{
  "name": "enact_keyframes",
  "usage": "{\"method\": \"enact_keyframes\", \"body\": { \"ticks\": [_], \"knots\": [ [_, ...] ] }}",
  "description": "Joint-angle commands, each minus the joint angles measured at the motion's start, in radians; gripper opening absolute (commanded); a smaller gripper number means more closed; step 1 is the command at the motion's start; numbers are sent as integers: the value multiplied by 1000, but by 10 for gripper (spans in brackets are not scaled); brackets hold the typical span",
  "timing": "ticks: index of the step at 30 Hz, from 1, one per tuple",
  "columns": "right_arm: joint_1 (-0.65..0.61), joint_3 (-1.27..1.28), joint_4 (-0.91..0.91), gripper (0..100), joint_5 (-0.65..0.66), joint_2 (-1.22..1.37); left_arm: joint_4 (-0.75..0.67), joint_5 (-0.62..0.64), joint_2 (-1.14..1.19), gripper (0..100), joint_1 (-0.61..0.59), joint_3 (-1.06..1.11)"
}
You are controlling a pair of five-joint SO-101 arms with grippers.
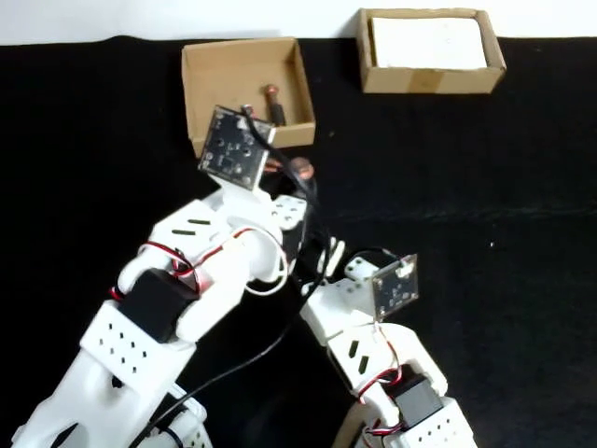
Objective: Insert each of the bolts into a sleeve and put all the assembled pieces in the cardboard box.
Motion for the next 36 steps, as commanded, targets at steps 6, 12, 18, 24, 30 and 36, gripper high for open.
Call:
{"method": "enact_keyframes", "body": {
  "ticks": [6,12,18,24,30,36],
  "knots": [
    [8,128,-24,6,-6,-21,0,0,1,11,5,101],
    [8,124,-25,6,-3,-22,94,3,-2,118,7,116],
    [8,122,-25,6,-3,-22,358,3,-10,215,5,39],
    [35,113,-25,6,-8,-18,574,3,-10,255,2,-174],
    [102,-74,-19,6,-3,41,781,-3,-73,251,-202,-470],
    [119,-380,-163,6,-3,472,784,-92,-312,78,-642,-433]
  ]
}}
